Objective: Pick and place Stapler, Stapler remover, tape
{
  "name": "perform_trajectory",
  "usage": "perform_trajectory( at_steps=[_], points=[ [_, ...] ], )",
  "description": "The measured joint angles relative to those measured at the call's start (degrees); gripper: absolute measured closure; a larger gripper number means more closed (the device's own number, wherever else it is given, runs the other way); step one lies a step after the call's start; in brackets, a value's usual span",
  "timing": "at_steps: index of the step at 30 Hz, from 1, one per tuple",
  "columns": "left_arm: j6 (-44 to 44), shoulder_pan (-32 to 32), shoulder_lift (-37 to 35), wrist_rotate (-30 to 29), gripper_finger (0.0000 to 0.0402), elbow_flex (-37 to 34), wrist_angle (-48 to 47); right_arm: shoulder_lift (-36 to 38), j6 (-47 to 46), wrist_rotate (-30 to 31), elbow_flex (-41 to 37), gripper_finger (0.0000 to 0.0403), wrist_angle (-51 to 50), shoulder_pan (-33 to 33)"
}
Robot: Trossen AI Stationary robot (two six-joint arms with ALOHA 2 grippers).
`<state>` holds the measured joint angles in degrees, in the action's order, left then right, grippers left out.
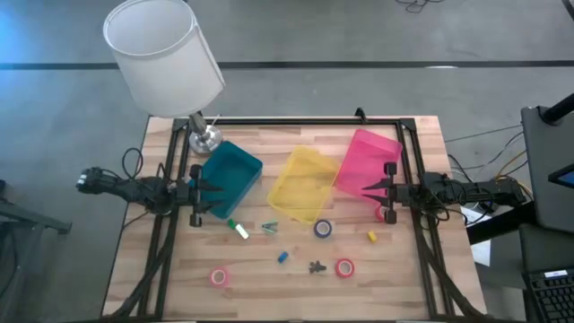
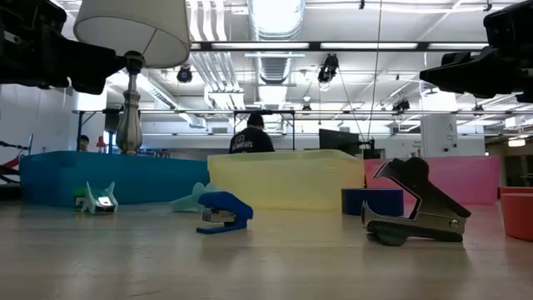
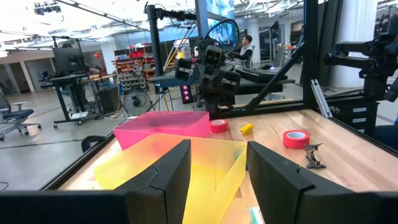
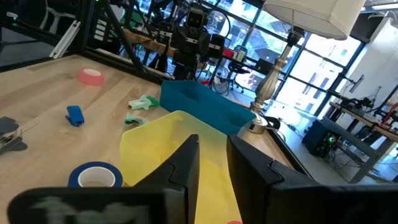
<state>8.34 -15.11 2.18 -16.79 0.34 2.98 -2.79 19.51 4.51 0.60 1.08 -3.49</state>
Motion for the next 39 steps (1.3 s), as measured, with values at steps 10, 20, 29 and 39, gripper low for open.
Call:
perform_trajectory(
  at_steps=[10, 20, 29, 39],
  points=[
    [0.02, -0.02, 0.0, 0.0, 0.0241, 0.0, 0.0, 0.0, 0.0, 0.0, 0.0, 0.0314, 0.0, 0.02],
    [0.01, 0.0, 0.02, 0.0, 0.0241, 0.0, 0.0, 0.0, 0.0, 0.0, 0.0, 0.033, 0.0, 0.02],
    [0.01, -0.01, 0.01, 0.0, 0.0241, 0.0, 0.0, 0.0, 0.0, -0.01, 0.0, 0.033, 0.0, 0.01],
    [0.0, 0.0, 0.02, 0.02, 0.0241, 0.0, 0.0, 0.0, 0.0, -0.01, 0.0, 0.0316, 0.0, 0.0]
  ],
)
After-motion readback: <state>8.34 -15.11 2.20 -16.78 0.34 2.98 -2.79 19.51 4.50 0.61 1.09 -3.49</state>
